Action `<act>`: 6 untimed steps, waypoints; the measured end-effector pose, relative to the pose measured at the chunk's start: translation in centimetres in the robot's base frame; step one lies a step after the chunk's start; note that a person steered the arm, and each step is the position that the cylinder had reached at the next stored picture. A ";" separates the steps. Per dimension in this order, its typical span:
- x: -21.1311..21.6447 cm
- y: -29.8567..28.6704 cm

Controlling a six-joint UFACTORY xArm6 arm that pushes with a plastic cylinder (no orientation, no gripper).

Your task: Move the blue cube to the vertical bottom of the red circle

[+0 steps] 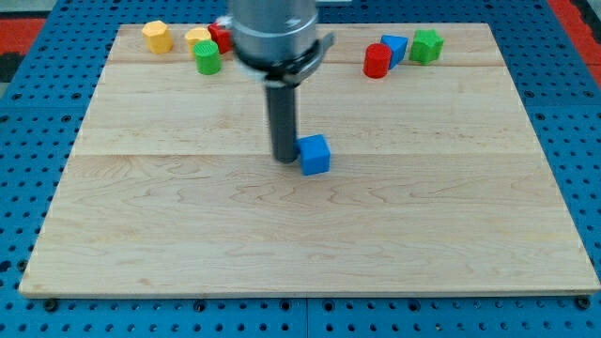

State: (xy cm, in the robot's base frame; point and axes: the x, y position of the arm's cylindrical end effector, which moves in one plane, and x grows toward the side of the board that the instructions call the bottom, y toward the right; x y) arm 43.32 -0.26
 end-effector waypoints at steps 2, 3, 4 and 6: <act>0.9 3.0; 5.3 3.3; 4.5 7.9; -2.1 14.5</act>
